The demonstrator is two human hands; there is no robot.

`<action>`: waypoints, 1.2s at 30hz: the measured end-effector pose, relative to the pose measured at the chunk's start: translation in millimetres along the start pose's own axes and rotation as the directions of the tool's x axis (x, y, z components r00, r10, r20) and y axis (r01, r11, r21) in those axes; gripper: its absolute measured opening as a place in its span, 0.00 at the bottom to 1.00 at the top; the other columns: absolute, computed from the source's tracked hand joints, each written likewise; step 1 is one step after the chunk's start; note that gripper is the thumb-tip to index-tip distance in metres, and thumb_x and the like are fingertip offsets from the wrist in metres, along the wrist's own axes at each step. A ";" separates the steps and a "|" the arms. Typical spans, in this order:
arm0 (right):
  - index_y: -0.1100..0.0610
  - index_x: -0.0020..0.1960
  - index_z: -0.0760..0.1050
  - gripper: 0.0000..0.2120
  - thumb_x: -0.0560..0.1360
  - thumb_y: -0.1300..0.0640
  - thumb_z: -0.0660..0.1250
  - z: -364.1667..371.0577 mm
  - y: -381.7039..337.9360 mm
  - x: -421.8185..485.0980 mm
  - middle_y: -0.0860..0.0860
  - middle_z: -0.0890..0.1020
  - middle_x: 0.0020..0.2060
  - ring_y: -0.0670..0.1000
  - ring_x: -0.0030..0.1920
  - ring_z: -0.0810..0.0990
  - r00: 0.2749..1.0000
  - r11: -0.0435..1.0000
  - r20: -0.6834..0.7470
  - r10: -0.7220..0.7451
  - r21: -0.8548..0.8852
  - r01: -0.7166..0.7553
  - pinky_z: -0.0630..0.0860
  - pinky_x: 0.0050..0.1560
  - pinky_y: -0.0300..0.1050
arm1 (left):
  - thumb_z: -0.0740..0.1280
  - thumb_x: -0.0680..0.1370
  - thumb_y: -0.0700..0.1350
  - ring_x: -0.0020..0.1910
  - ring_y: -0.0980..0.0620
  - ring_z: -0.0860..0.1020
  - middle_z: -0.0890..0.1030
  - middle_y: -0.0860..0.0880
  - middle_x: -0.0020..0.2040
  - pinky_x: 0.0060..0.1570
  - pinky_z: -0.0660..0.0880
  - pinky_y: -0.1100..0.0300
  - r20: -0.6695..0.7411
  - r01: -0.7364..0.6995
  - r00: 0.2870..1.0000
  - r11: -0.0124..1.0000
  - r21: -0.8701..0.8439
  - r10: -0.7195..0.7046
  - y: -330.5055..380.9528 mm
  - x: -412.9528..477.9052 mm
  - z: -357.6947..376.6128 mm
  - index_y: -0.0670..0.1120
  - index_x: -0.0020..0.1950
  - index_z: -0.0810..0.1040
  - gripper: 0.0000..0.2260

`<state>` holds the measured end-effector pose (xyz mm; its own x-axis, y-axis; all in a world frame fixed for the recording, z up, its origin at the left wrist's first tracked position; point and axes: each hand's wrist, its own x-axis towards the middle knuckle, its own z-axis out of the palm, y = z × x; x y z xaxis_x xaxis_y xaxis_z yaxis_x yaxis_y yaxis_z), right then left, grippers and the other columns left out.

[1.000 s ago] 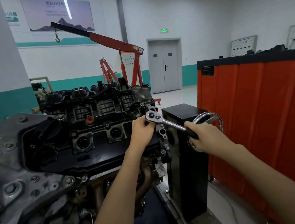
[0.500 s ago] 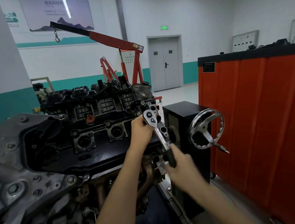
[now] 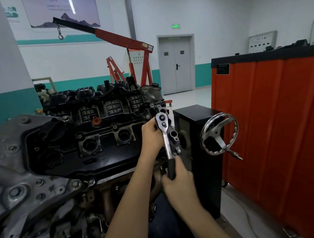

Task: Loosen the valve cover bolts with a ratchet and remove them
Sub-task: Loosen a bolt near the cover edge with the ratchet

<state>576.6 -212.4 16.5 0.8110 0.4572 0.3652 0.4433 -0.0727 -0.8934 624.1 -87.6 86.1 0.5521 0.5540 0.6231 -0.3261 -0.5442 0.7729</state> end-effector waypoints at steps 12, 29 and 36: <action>0.54 0.55 0.69 0.10 0.75 0.61 0.64 -125.9 -13.7 88.1 0.51 0.75 0.35 0.56 0.37 0.80 0.938 0.564 0.284 -0.201 -0.749 0.347 0.75 0.36 0.48 | 0.61 0.75 0.32 0.24 0.59 0.61 0.63 0.56 0.22 0.26 0.58 0.66 0.133 -0.031 0.991 0.989 0.146 0.012 7.1 12.0 -9.2 0.47 0.26 0.61 0.20; 0.55 0.53 0.72 0.12 0.73 0.67 0.65 -49.6 -4.1 24.6 0.58 0.77 0.36 0.50 0.31 0.74 0.975 0.975 0.222 -0.007 -0.216 0.056 0.72 0.30 0.40 | 0.71 0.77 0.40 0.28 0.65 0.69 0.73 0.59 0.24 0.33 0.67 0.68 0.116 -0.016 0.993 1.000 0.012 0.015 -0.3 10.7 -14.9 0.52 0.26 0.71 0.21; 0.53 0.51 0.70 0.08 0.75 0.62 0.65 -134.0 -27.1 99.2 0.45 0.73 0.32 0.47 0.31 0.74 0.906 0.527 0.374 -0.200 -0.738 0.421 0.67 0.33 0.38 | 0.64 0.77 0.33 0.36 0.68 0.76 0.81 0.62 0.33 0.40 0.70 0.76 0.150 -0.044 0.987 0.999 -0.029 0.048 13.6 4.0 -12.0 0.48 0.43 0.83 0.13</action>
<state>696.2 -283.9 112.1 0.5033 0.7599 0.4115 0.8569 -0.5002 -0.1244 612.7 -85.3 100.5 0.6450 0.4260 0.6344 -0.3726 -0.5495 0.7478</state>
